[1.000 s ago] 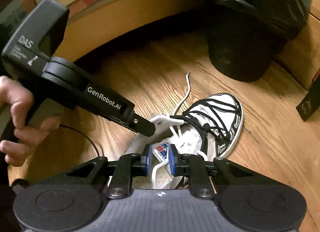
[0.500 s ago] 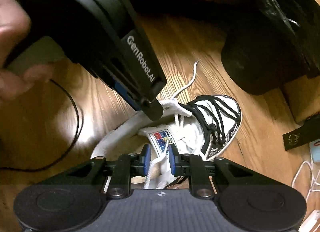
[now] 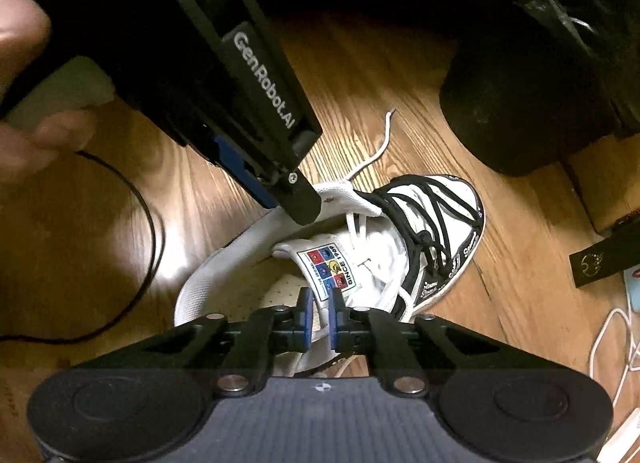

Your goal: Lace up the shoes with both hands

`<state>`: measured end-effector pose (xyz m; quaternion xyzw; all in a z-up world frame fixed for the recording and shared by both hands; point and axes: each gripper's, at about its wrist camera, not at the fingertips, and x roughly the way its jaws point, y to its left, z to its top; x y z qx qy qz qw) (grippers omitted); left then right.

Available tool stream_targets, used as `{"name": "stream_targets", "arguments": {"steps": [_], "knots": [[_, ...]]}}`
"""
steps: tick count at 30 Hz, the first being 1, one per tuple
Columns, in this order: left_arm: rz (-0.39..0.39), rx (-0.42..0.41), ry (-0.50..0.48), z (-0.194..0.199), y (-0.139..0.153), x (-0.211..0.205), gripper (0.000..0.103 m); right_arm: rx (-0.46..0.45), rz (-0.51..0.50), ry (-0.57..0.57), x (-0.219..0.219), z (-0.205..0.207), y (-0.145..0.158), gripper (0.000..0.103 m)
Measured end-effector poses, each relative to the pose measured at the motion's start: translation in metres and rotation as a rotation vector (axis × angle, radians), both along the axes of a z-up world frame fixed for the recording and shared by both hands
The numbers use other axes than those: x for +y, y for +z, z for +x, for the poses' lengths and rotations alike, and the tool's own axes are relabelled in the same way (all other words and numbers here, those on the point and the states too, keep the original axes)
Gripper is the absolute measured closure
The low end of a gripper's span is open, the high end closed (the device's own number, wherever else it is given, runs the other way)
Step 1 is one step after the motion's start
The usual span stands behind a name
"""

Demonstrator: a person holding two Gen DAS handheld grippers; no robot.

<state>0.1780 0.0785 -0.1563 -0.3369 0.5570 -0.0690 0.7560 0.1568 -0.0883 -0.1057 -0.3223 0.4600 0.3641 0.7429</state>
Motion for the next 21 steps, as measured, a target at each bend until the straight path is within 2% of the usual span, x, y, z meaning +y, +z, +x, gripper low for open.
{"name": "stream_targets", "arguments": {"steps": [8,13,21], "knots": [[0.001,-0.002,0.004,0.0,-0.001,-0.002,0.077,-0.01,0.018,-0.011,0.0,-0.007,0.015,0.096],[0.001,-0.002,0.004,-0.001,-0.001,-0.002,0.077,-0.046,-0.038,-0.017,0.001,-0.011,0.006,0.089],[0.001,-0.002,0.005,-0.001,-0.001,-0.002,0.077,-0.143,-0.098,0.035,-0.002,-0.03,0.001,0.089]]}}
